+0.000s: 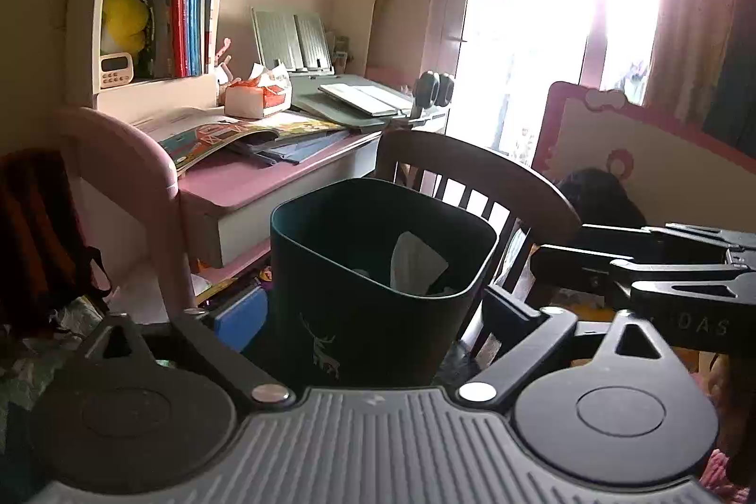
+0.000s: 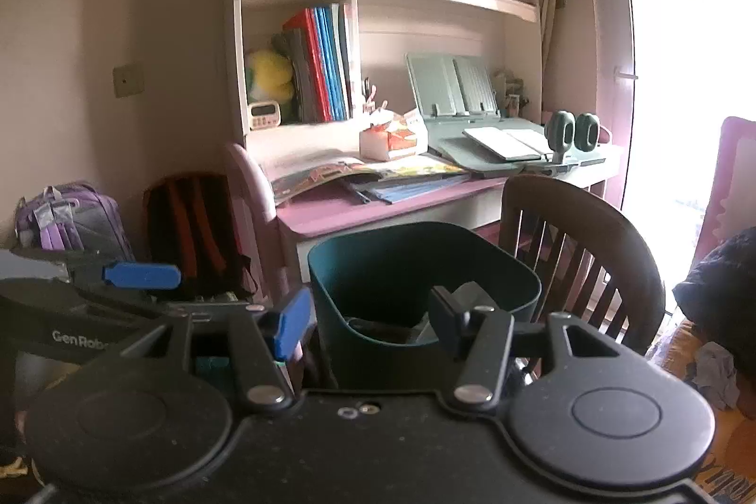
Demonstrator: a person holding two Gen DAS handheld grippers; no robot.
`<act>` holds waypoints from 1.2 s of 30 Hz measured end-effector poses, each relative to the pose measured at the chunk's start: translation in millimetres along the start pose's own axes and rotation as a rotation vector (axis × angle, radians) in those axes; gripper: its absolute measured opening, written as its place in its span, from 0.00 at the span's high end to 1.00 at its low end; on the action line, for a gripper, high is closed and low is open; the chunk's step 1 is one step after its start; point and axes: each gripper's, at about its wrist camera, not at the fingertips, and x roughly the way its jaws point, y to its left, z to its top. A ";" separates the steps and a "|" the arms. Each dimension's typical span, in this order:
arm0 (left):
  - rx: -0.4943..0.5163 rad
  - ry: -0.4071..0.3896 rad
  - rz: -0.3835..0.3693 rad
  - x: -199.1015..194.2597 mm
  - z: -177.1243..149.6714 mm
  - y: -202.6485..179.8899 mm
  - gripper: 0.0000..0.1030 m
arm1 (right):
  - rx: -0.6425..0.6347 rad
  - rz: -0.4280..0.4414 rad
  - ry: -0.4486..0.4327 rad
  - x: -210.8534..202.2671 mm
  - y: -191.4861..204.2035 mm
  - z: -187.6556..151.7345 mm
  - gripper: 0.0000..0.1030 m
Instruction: Collect trash
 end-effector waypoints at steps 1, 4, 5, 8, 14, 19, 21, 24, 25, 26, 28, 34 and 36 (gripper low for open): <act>-0.005 -0.015 -0.003 -3.0 -3.1 0.3 0.01 | 0.008 0.002 -0.010 -2.5 0.1 -2.5 0.46; -0.003 -0.048 -0.001 -9.4 -11.3 -1.8 0.00 | 0.025 0.006 -0.027 -6.7 2.1 -10.5 0.46; 0.002 -0.054 0.001 -11.2 -14.3 -3.0 0.00 | 0.025 0.002 -0.033 -7.5 3.7 -13.4 0.46; 0.012 -0.068 0.015 -14.5 -21.2 -3.5 0.00 | 0.026 -0.011 -0.045 -9.1 7.4 -20.5 0.46; 0.032 -0.068 0.031 -16.3 -28.1 -2.7 0.00 | 0.065 0.007 -0.055 -13.5 7.6 -30.0 0.46; 0.029 -0.066 0.038 -16.1 -31.8 -1.6 0.00 | 0.068 -0.006 -0.074 -20.8 10.5 -37.3 0.46; 0.030 -0.069 0.042 -16.7 -33.9 -2.3 0.00 | 0.060 -0.006 -0.070 -22.3 12.0 -41.0 0.46; 0.025 -0.073 0.039 -16.2 -36.0 -1.2 0.00 | 0.053 -0.006 -0.067 -23.2 14.9 -46.6 0.46; 0.023 -0.073 0.040 -16.2 -37.1 -1.3 0.00 | 0.054 -0.005 -0.066 -23.4 15.4 -48.1 0.46; 0.022 -0.074 0.042 -16.3 -37.7 -1.7 0.00 | 0.057 -0.006 -0.066 -23.5 15.4 -49.4 0.46; 0.023 -0.076 0.040 -16.3 -38.4 -2.3 0.00 | 0.063 -0.006 -0.068 -24.3 15.3 -51.0 0.46; 0.017 -0.061 0.034 -14.7 -41.7 -2.4 0.00 | 0.073 0.000 -0.078 -25.8 15.4 -51.5 0.45; 0.016 -0.059 0.034 -13.5 -41.8 -1.9 0.00 | 0.072 0.002 -0.079 -25.9 15.4 -52.1 0.45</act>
